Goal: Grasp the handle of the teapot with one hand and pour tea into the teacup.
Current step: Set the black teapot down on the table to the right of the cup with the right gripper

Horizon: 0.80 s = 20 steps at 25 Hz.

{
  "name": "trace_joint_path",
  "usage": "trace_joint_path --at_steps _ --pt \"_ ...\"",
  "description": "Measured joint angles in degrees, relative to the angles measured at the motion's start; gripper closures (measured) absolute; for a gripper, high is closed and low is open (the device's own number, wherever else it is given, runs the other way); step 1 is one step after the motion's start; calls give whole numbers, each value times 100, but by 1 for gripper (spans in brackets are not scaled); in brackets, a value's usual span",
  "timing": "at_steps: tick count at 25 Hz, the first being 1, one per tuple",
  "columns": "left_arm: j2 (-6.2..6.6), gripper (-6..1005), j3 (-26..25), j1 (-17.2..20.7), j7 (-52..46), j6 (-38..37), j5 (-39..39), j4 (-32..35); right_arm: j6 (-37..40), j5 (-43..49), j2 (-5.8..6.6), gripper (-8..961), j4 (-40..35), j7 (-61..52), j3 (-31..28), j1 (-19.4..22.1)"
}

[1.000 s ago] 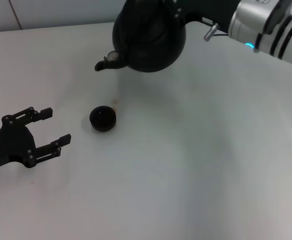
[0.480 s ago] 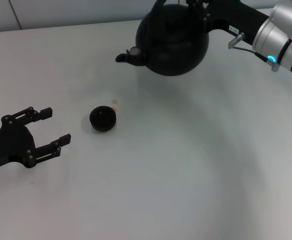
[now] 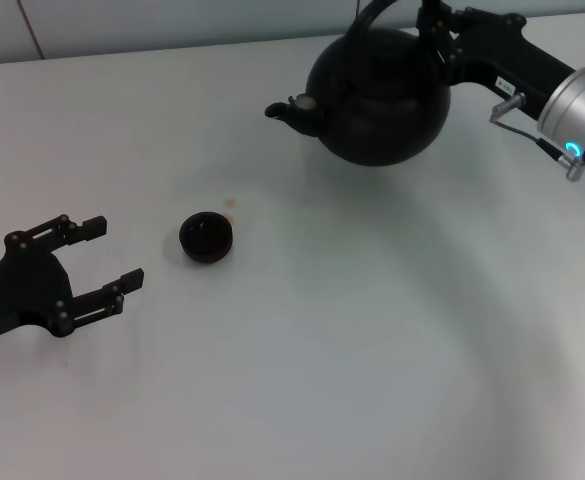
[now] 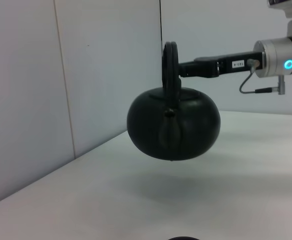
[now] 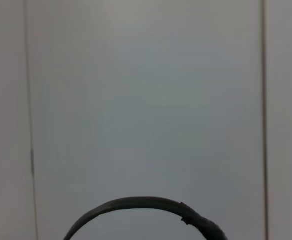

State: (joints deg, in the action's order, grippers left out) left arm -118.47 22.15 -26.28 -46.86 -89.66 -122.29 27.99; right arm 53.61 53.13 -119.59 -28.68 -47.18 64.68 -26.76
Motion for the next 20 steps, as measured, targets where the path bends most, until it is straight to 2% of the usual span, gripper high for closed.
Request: trace_joint_path --at_steps 20 --pt "7 247 -8 15 163 0 62 -190 10 -196 15 860 612 -2 -71 90"
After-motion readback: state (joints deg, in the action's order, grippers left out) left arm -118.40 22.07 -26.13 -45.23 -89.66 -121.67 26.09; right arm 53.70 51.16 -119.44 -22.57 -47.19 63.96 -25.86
